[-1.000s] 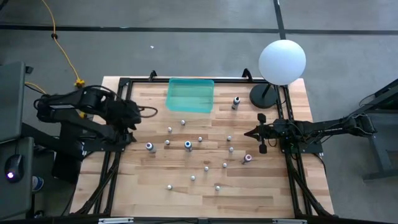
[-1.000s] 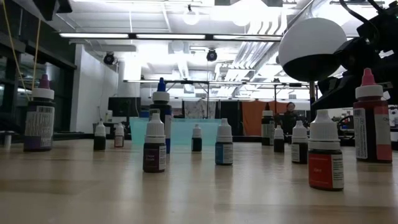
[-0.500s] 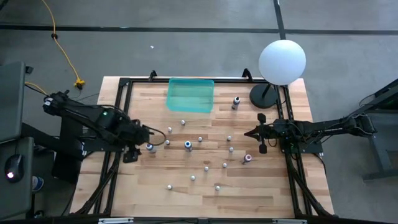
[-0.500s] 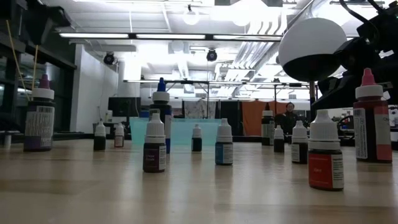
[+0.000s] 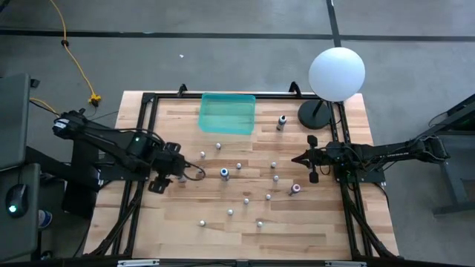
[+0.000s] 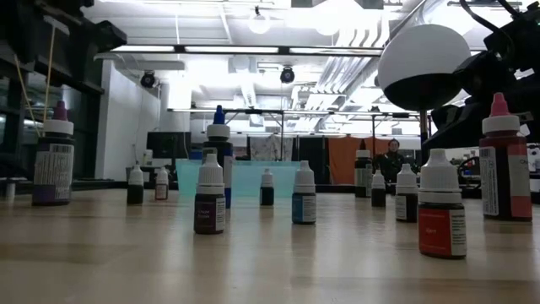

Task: Pick & Place food coloring
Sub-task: Put the big violet food coloring bottle into the blue transparent bin

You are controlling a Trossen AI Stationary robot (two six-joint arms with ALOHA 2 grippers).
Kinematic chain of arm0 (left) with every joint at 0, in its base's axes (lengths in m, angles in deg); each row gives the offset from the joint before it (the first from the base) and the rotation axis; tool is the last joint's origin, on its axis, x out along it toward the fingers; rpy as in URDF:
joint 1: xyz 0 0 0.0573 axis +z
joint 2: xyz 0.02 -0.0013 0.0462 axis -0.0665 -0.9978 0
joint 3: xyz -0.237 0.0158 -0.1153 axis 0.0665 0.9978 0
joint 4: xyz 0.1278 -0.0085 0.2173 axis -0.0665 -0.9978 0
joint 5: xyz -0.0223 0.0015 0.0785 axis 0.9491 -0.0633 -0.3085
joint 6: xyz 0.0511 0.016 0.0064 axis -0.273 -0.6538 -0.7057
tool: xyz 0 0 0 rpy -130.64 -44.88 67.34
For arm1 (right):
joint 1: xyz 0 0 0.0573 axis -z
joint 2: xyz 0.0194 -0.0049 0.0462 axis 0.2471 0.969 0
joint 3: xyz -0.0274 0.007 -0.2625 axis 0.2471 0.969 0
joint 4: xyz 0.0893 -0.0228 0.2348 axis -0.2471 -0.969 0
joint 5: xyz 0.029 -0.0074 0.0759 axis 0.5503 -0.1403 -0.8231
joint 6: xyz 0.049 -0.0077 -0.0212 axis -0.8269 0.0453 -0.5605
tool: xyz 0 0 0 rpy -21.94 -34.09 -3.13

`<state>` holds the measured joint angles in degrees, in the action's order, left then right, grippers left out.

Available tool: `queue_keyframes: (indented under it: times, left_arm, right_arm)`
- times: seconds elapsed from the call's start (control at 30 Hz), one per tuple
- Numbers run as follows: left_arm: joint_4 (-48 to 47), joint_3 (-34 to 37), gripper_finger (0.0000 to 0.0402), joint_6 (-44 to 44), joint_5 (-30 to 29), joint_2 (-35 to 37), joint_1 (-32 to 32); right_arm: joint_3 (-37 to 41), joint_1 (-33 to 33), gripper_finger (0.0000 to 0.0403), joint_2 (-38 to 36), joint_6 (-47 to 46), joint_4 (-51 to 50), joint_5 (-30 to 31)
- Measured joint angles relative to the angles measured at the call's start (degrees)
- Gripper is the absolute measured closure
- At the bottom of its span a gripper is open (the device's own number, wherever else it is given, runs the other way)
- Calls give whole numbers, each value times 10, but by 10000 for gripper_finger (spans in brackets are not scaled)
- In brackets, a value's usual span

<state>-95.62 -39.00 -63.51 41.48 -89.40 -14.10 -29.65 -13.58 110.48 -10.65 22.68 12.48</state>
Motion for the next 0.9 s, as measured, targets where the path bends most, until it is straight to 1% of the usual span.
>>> queue_keyframes:
  times: [0.07,0.23,0.3,0.57,0.9]
  left_arm:
    - [5,15,126,-15,-1,2,0]
    - [47,60,126,-17,-1,11,0]
    - [58,75,126,-16,-9,12,1]
    - [110,121,126,-13,-16,14,26]
    - [112,125,126,-14,-16,14,37]
  right_arm:
    - [0,0,402,0,0,0,0]
    - [0,0,402,0,0,0,0]
    - [0,0,402,0,0,0,0]
    - [0,0,402,0,0,1,0]
    - [0,0,402,0,0,1,0]
